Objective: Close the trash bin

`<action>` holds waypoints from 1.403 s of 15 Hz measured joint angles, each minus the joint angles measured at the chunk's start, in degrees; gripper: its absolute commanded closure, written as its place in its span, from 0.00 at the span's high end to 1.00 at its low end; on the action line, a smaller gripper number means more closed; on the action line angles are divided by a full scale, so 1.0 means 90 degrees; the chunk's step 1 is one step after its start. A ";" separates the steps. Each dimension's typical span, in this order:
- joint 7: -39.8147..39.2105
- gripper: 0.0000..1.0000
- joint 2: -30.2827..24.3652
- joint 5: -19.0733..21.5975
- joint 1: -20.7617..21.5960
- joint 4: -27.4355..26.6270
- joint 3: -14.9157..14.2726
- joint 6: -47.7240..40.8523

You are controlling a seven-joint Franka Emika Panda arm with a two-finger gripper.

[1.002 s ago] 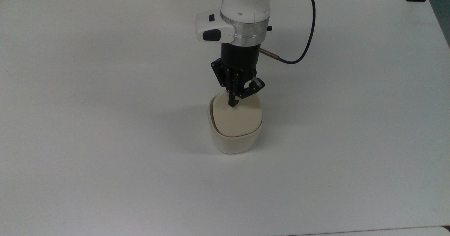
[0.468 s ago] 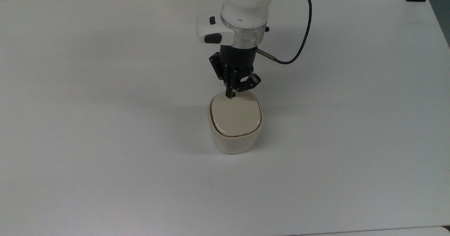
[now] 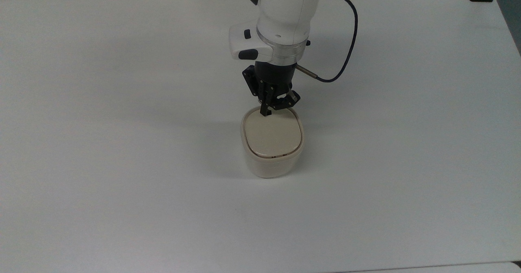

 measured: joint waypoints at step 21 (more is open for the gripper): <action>-0.4654 1.00 -0.2768 0.1282 -0.1025 -0.0078 -0.0015 -0.3782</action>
